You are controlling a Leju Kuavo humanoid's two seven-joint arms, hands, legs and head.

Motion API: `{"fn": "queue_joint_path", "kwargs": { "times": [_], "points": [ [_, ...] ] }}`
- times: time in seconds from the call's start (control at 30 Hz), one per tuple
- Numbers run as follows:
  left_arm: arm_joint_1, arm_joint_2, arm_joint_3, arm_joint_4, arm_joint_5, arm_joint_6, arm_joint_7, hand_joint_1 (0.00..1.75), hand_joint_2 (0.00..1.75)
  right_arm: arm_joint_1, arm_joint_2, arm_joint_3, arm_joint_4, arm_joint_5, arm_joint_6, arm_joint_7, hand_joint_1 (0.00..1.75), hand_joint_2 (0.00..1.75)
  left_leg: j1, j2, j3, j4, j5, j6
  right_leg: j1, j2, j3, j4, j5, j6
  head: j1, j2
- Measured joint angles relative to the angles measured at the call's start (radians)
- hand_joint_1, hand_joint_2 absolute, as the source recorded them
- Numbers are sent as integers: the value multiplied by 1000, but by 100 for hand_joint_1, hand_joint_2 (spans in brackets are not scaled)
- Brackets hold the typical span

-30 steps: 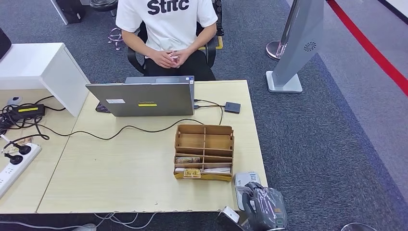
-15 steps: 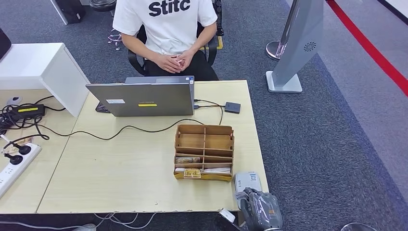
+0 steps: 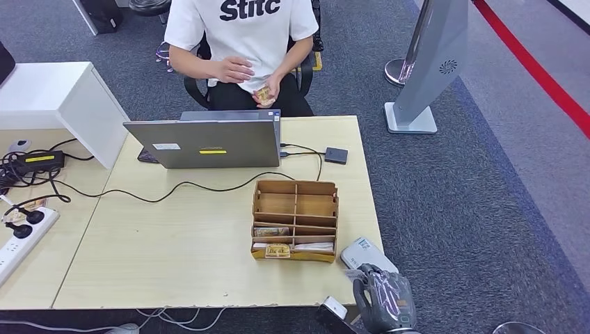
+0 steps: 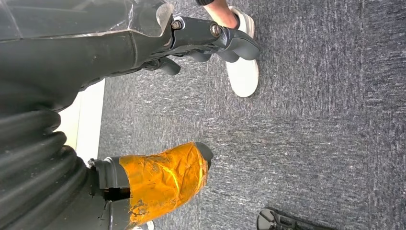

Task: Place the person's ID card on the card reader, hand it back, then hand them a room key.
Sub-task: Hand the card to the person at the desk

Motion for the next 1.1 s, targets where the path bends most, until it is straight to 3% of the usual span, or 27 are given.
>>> {"fn": "queue_joint_path", "kwargs": {
  "times": [0.27, 0.43, 0.57, 0.73, 1.03, 1.07, 1.1],
  "points": [
    [1, -1, 17, 0, 4, 1, 1, 0, 175, 36, -2, -13, -148, -48, -31, -75, 175, 175, 0, 0, 0, 0, 0, 0, 0, 0, 0, 0, 0, 0, 0, 0],
    [1, -1, 28, 0, -14, -1, 2, 0, 175, 19, -3, -6, -240, -121, 50, -152, 175, 175, 0, 0, 0, 0, 0, 0, 0, 0, 0, 0, 0, 0, 0, 0],
    [-6, -1, 28, 0, -47, -10, 2, 0, 175, -89, 15, 12, -230, -179, 181, -200, 175, 175, 0, 1, 0, 0, 1, 0, 0, 1, 0, 1, 1, 0, 0, 0],
    [-15, 0, 28, 0, -88, -21, 0, 0, 175, -296, 79, 13, -127, -313, 335, -148, 175, 175, 0, 1, 0, 0, 5, -1, 0, 1, -1, 2, 4, -1, 0, 0],
    [-26, 1, 21, 0, -126, -31, -2, 0, 175, -526, 176, 13, 65, -387, 388, -55, 175, 175, 0, 1, -1, 0, 6, -2, 0, 1, -2, 3, 5, -1, 0, 0],
    [-28, 1, 19, 0, -132, -32, -2, 0, 175, -551, 187, 13, 89, -393, 392, -38, 169, 175, 0, 1, -2, 0, 6, -2, 0, 1, -2, 3, 5, -1, 0, 0],
    [-30, 1, 17, 0, -137, -32, -1, 0, 175, -575, 199, 13, 114, -398, 396, -24, 153, 175, 0, 1, -2, 0, 6, -2, 0, 1, -3, 3, 5, -1, 0, 0]
  ]
}}
